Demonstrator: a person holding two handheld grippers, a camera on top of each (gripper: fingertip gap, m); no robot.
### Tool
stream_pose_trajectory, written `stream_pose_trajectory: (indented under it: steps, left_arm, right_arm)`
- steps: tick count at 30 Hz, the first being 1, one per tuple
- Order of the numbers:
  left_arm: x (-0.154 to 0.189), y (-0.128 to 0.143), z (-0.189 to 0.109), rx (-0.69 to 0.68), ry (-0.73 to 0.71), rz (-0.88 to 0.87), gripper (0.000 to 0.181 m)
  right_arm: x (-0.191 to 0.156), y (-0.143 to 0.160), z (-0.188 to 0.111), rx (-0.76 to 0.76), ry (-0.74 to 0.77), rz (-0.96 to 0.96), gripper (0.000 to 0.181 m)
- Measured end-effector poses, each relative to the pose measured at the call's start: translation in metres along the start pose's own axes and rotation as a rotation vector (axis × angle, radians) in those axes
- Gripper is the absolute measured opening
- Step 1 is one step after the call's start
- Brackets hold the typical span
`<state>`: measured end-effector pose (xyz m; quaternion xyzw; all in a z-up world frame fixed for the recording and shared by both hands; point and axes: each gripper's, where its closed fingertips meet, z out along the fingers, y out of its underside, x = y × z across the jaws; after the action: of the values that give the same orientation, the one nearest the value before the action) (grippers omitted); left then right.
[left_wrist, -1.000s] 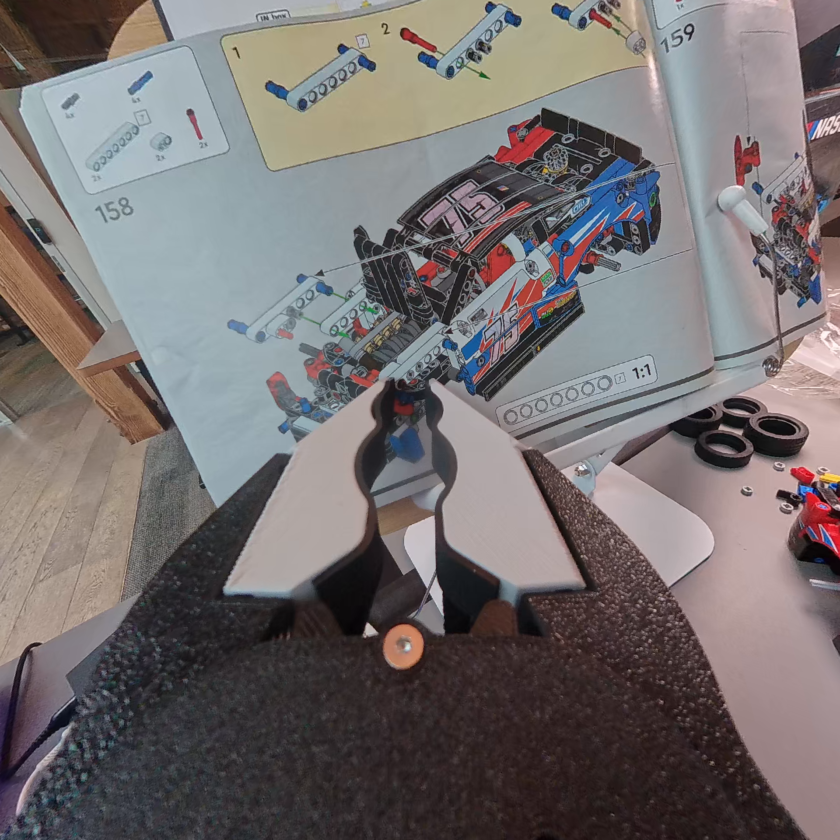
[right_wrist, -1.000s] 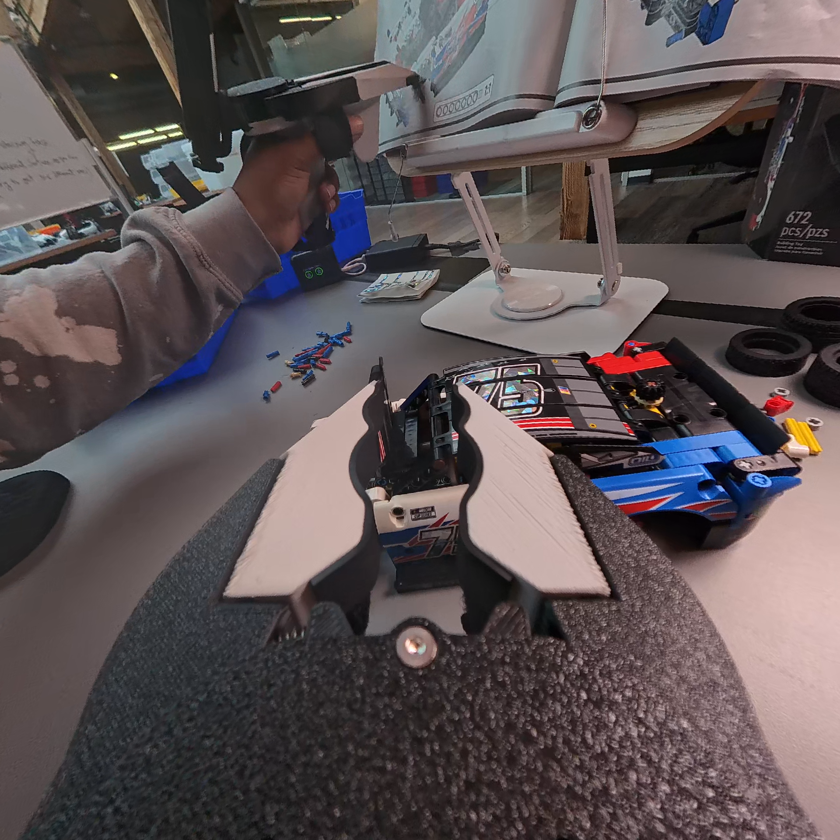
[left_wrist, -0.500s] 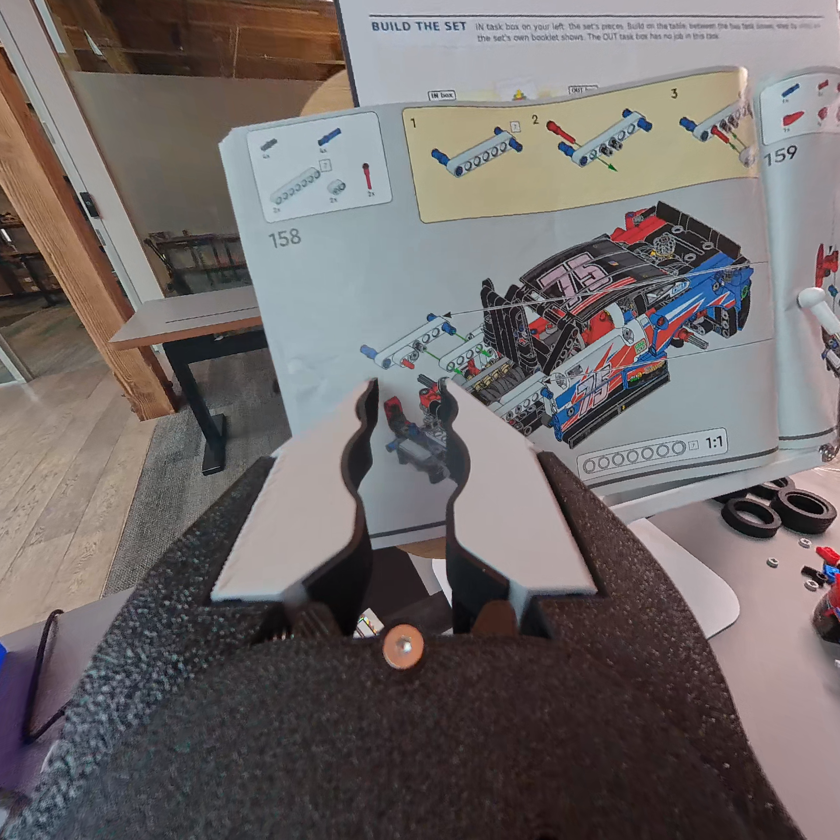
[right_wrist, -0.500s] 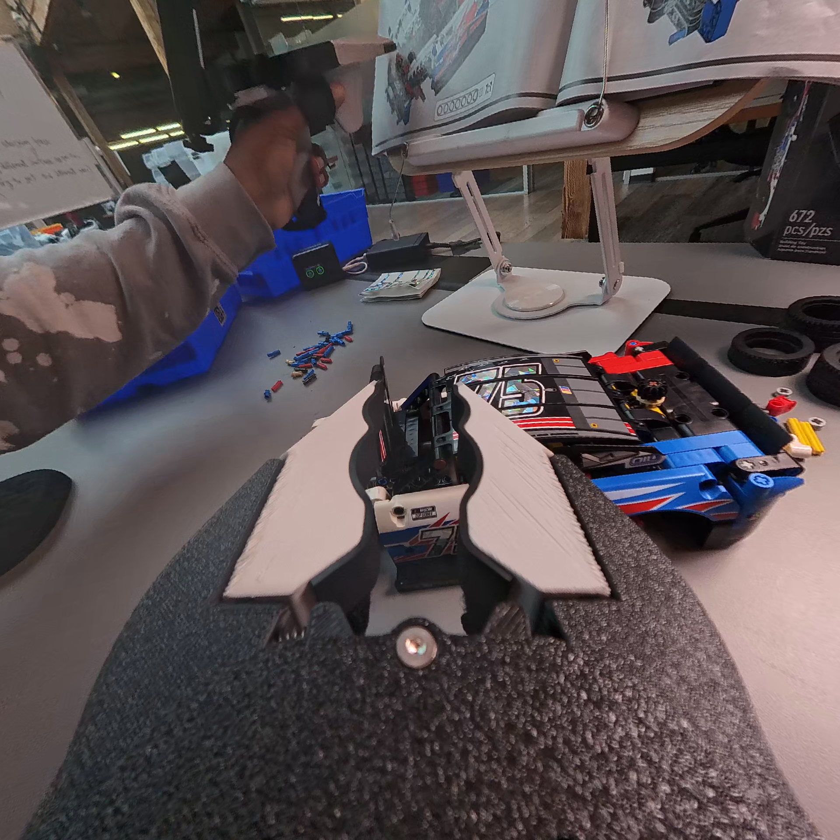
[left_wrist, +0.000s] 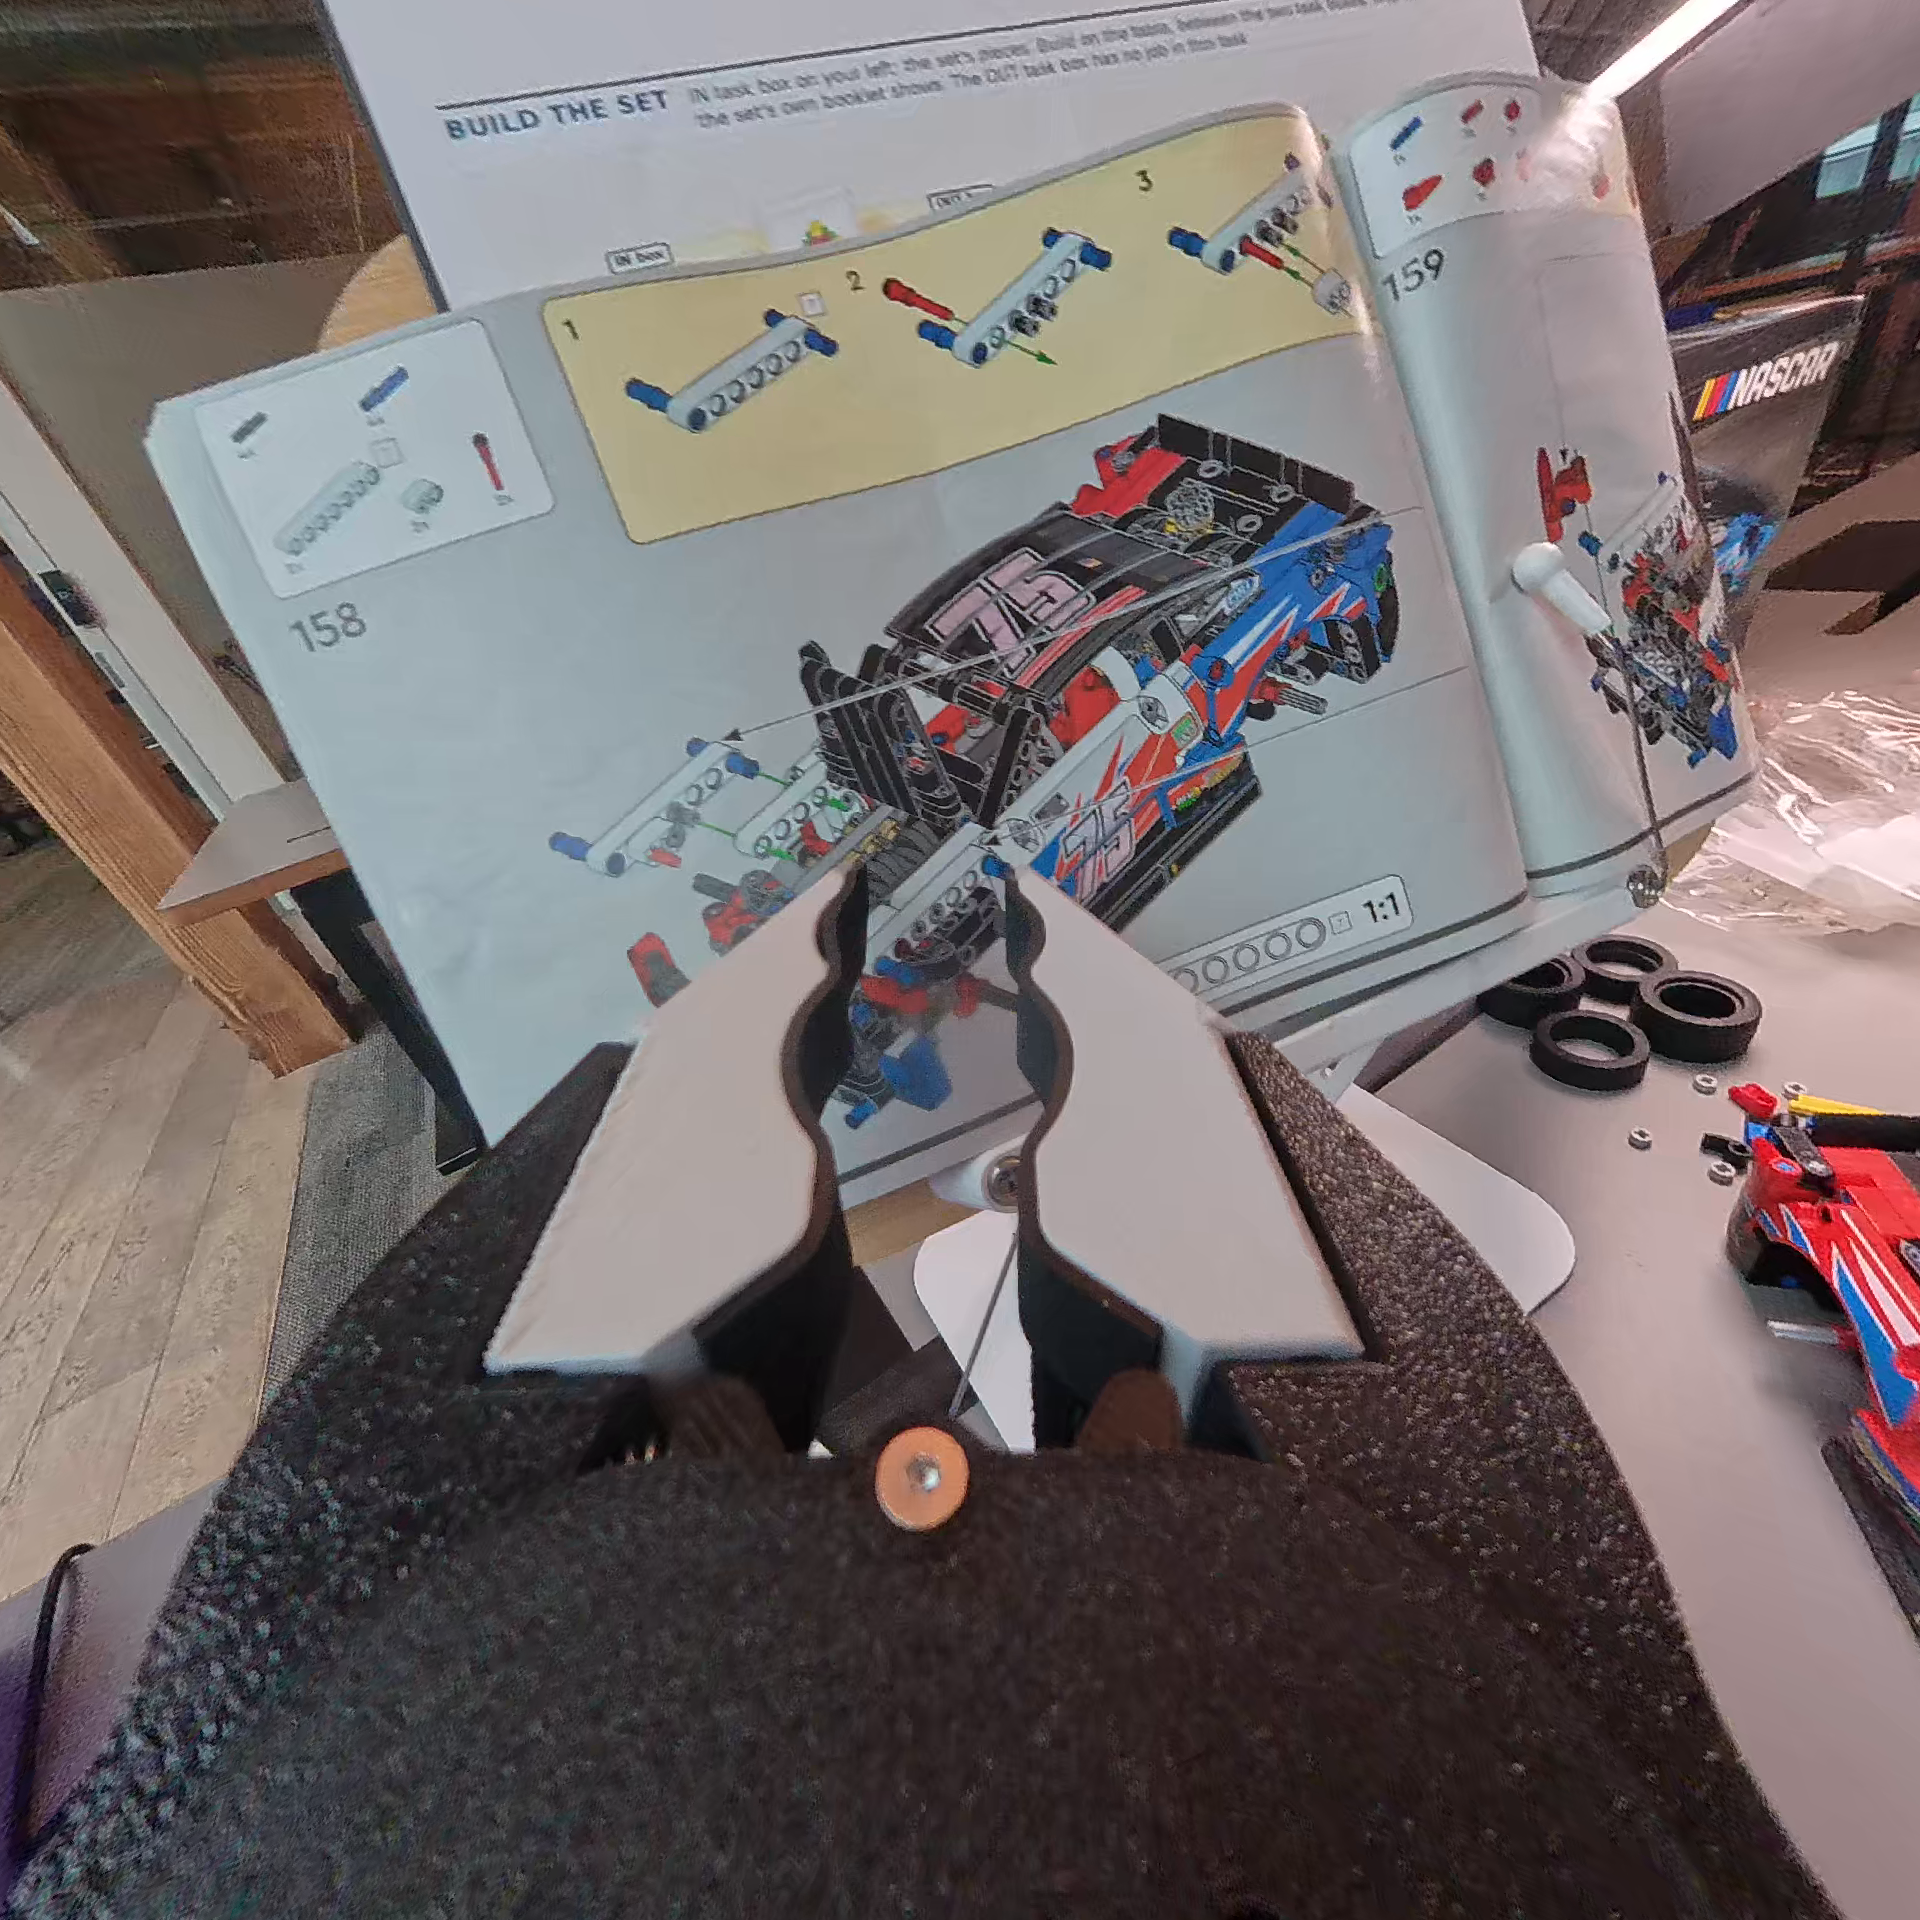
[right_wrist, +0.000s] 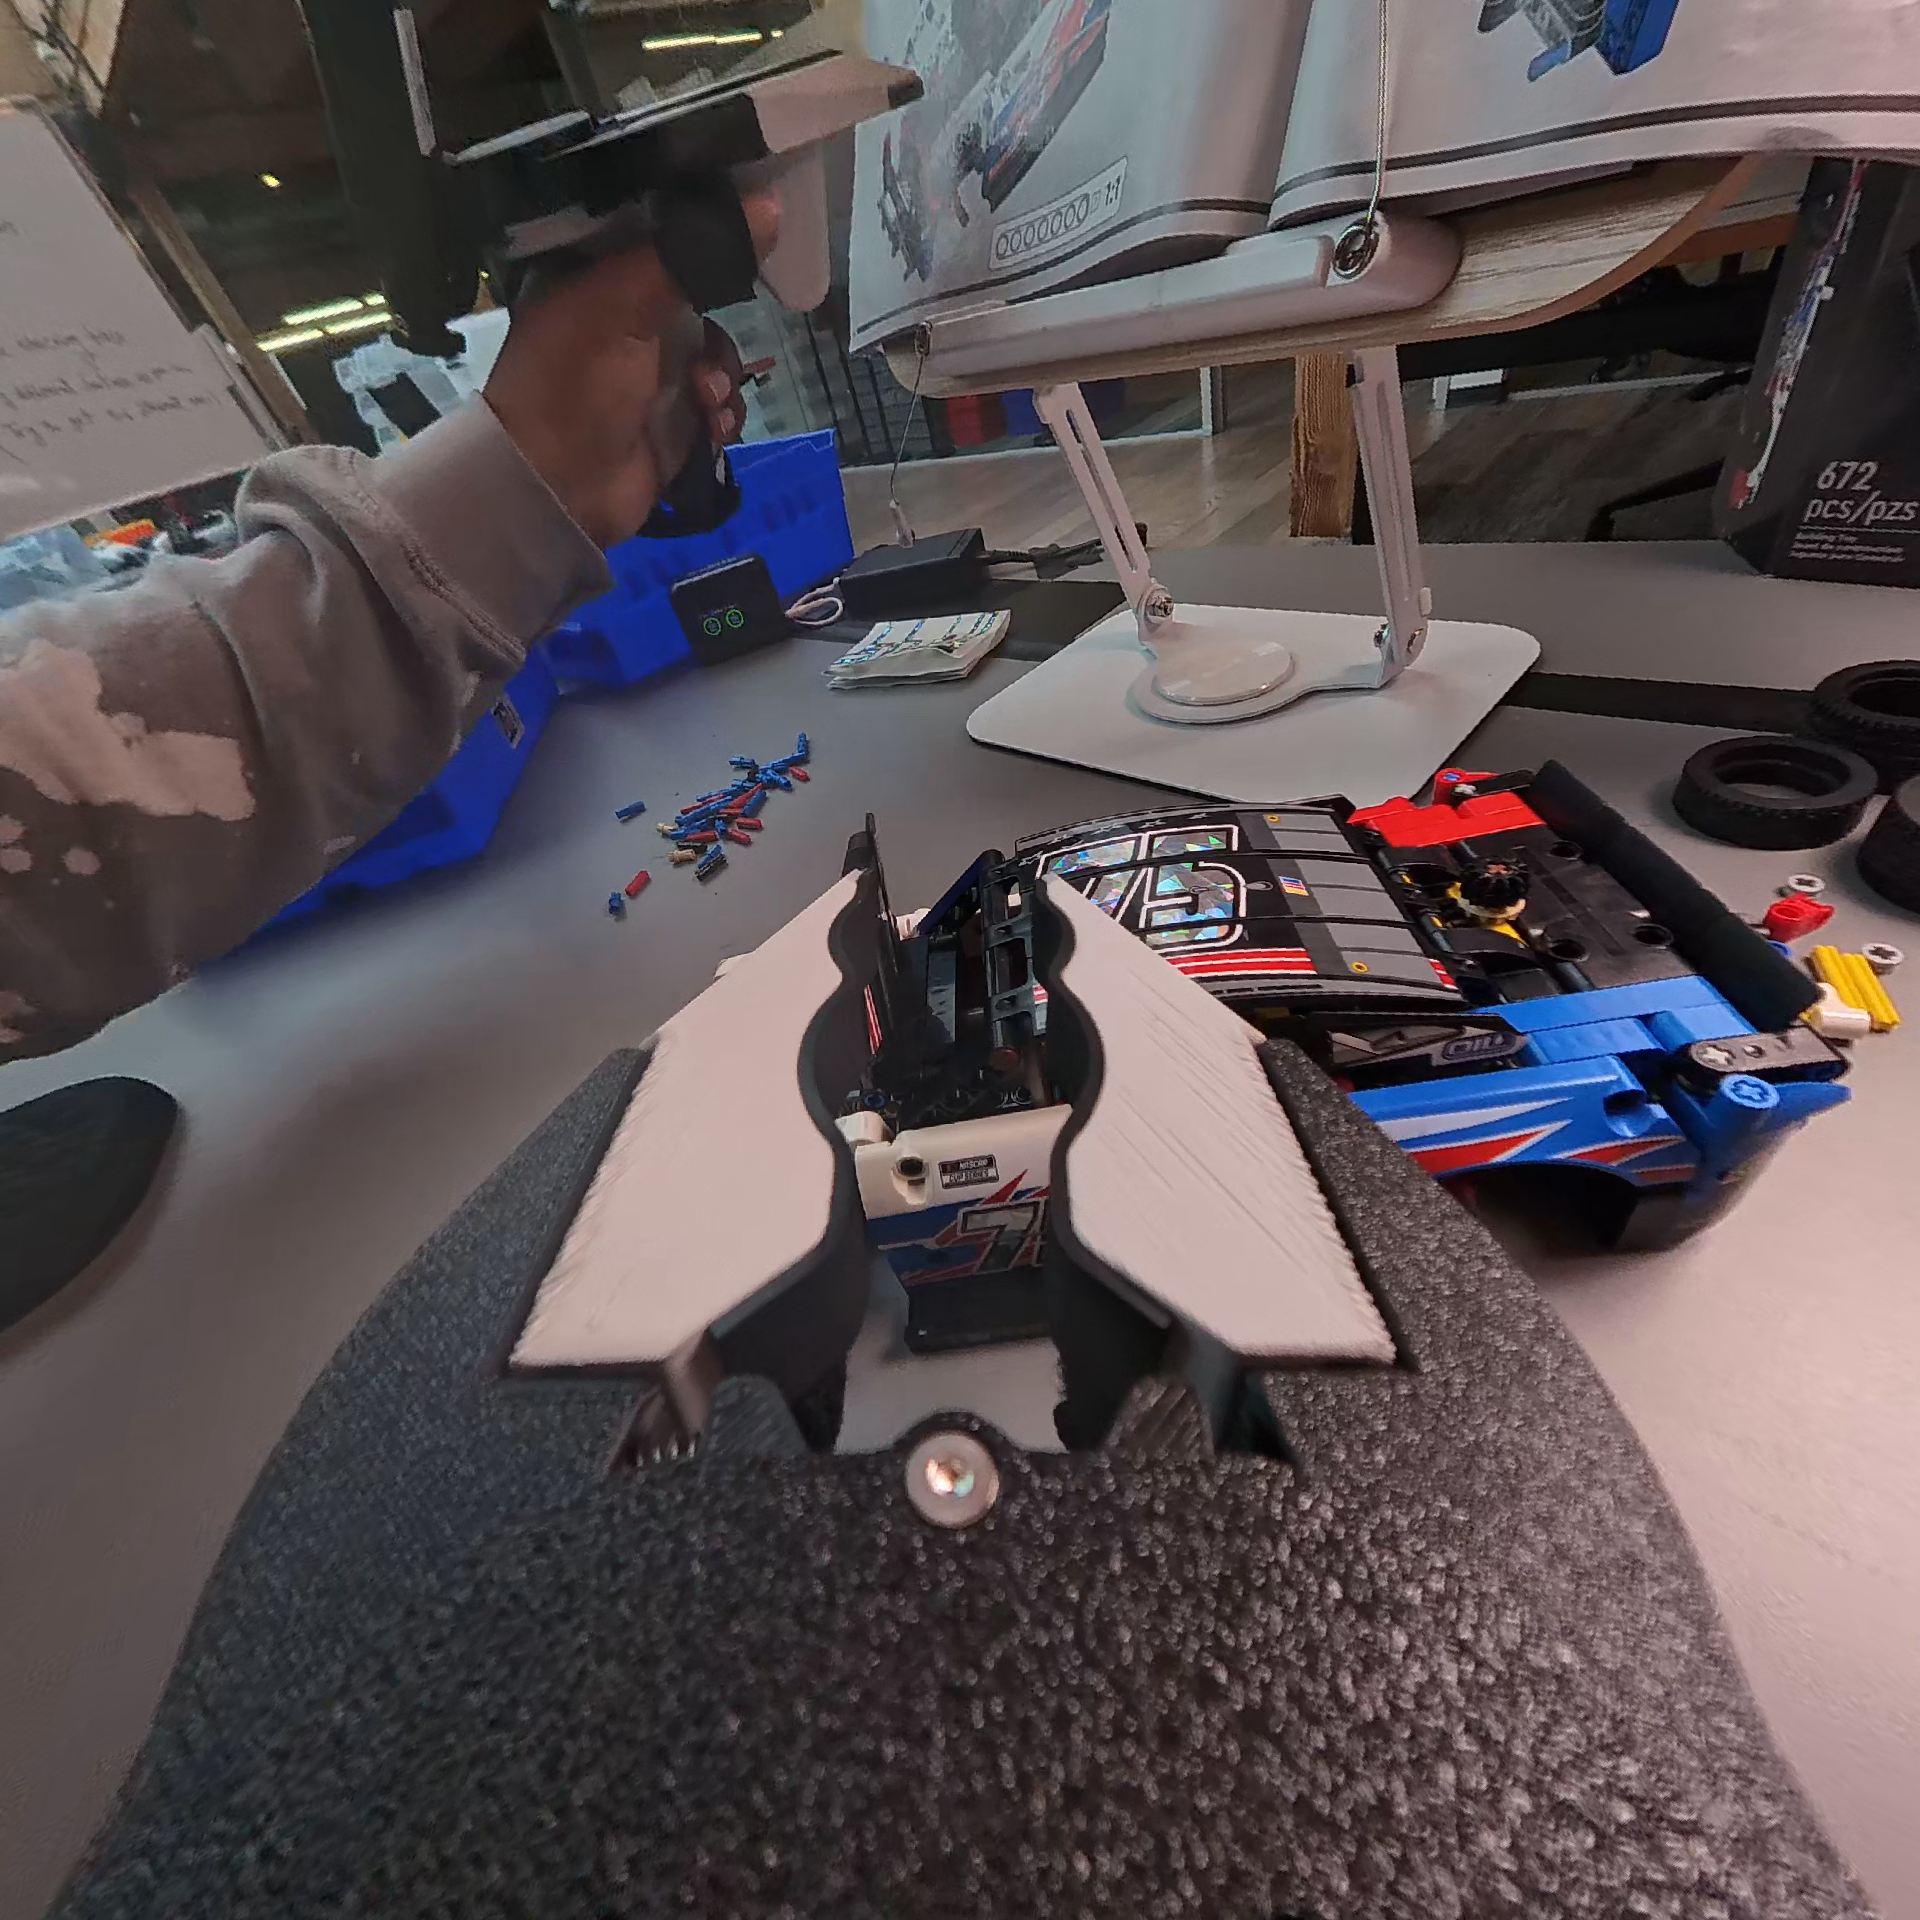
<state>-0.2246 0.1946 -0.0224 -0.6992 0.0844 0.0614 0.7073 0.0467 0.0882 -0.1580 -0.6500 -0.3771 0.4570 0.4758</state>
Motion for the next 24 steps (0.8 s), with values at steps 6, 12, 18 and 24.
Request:
stream_pose_trajectory:
  steps: [6,12,18,24]
  left_arm:
    - [0.027,0.005,-0.004,-0.011,0.057,-0.011,0.026]
    - [0.107,0.028,-0.045,-0.138,0.355,-0.127,0.032]
    - [0.185,0.074,-0.122,-0.267,0.578,-0.077,0.037]
    - [0.236,0.114,-0.172,-0.378,0.697,-0.046,0.045]
  right_arm:
    - [0.000,-0.001,0.000,0.003,0.004,-0.004,0.028]
    - [-0.001,-0.001,0.001,0.007,0.001,-0.007,0.028]
    - [-0.002,-0.004,0.001,0.007,0.005,-0.037,0.028]
    - [-0.013,0.013,-0.005,-0.162,-0.120,-0.215,0.017]
